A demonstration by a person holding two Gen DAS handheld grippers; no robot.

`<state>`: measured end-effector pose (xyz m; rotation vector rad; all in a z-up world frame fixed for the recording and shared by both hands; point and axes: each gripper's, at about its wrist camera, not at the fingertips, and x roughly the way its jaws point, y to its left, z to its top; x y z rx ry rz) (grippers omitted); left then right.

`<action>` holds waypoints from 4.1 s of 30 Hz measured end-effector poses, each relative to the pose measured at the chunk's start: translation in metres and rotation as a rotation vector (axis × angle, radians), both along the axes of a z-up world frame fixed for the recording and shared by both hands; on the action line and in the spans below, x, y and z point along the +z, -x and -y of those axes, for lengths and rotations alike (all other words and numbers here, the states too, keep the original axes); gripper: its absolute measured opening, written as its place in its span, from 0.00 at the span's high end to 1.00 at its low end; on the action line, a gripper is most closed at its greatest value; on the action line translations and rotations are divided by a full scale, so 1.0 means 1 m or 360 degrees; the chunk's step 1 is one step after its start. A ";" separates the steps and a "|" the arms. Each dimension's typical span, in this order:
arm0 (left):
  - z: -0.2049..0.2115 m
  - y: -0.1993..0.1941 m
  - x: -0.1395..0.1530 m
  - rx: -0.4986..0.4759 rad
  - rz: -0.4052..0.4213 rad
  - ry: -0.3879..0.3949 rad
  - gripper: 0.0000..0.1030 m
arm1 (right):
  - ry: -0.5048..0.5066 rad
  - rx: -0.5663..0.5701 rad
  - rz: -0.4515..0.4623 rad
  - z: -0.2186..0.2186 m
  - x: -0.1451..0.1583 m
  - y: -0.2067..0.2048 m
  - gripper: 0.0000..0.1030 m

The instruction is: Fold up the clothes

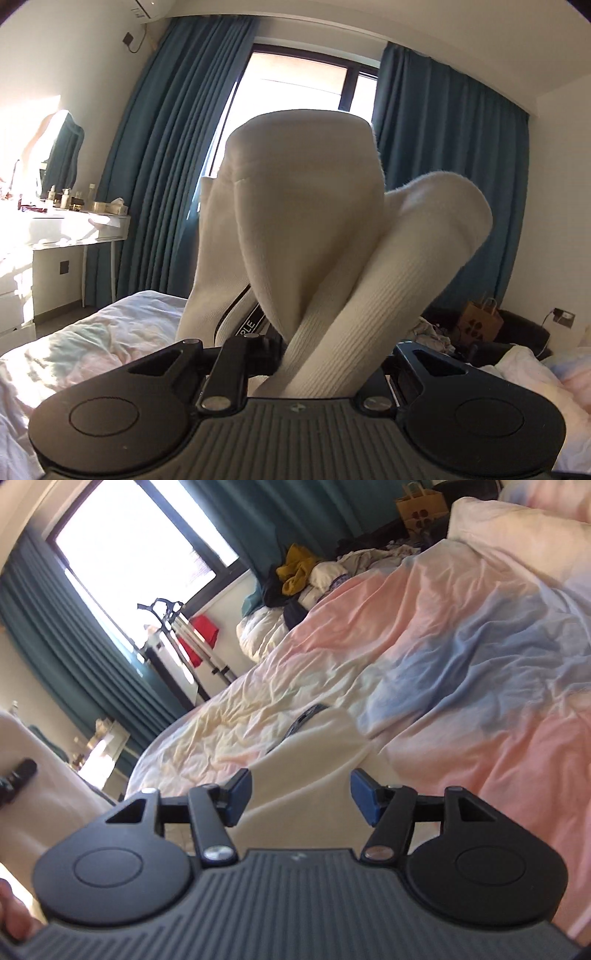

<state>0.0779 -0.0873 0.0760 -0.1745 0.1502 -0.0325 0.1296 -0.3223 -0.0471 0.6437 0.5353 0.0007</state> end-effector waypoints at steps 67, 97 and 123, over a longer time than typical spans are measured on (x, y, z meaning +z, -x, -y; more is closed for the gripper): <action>-0.024 0.075 -0.135 -0.1155 -0.0159 -0.0691 0.52 | -0.0790 0.0214 -0.0023 0.052 -0.028 -0.072 0.40; 0.004 0.000 -0.156 -0.1296 -0.0202 -0.0876 0.97 | -0.0819 0.0364 0.0150 0.046 -0.034 -0.115 0.93; 0.050 0.023 -0.203 -0.1086 -0.0090 -0.1258 0.76 | -0.0987 0.0302 -0.0012 0.055 -0.063 -0.142 0.92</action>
